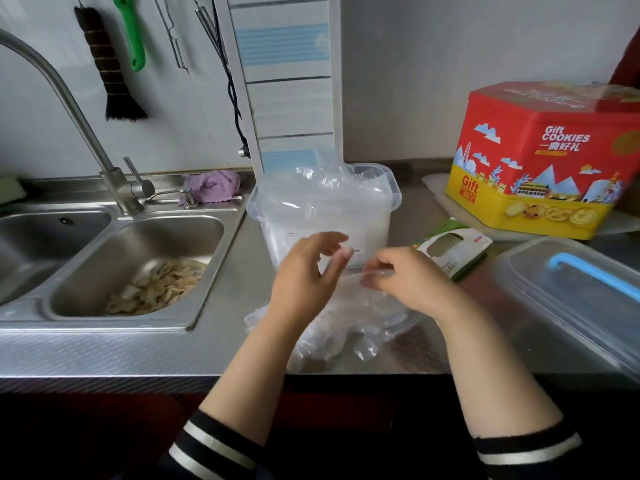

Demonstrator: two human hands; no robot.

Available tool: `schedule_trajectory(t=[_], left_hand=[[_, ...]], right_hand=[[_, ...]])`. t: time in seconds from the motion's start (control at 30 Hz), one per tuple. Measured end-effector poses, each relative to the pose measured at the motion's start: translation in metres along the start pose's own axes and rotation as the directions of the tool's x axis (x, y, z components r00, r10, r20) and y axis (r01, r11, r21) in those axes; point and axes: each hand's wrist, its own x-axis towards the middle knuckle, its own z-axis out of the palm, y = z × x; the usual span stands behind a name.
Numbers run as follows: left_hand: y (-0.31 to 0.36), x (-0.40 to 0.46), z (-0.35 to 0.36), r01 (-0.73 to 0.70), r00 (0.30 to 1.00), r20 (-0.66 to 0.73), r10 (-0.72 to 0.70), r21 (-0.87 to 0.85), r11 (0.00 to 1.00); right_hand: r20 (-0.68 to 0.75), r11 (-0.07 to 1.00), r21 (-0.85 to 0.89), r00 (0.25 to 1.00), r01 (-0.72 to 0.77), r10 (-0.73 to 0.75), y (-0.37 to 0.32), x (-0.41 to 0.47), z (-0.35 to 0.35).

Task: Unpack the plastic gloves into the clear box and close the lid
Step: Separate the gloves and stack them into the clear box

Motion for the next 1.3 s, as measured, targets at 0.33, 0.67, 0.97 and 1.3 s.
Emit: schedule_trajectory(t=[0.33,0.67,0.97,1.3], left_hand=[[-0.019,-0.030,0.014,0.111,0.993,-0.054,-0.109,0.026,0.993],[-0.028,-0.031,0.014,0.179,0.970,-0.148,-0.193,-0.106,0.978],[-0.020,-0.030,0.008,0.104,0.956,-0.261,-0.133,-0.122,0.987],[0.008,0.004,-0.020,0.272,0.934,-0.157,-0.322,-0.277,0.922]], right_hand=[[-0.234,0.980,0.180,0.971,0.086,-0.042,0.006,-0.011,0.012],[0.029,0.938,0.346,0.999,0.013,-0.024,0.006,-0.021,0.007],[0.209,0.986,0.167,0.976,0.020,-0.055,-0.001,-0.023,0.005],[-0.063,0.971,0.226,0.995,0.084,-0.071,-0.007,-0.016,-0.002]])
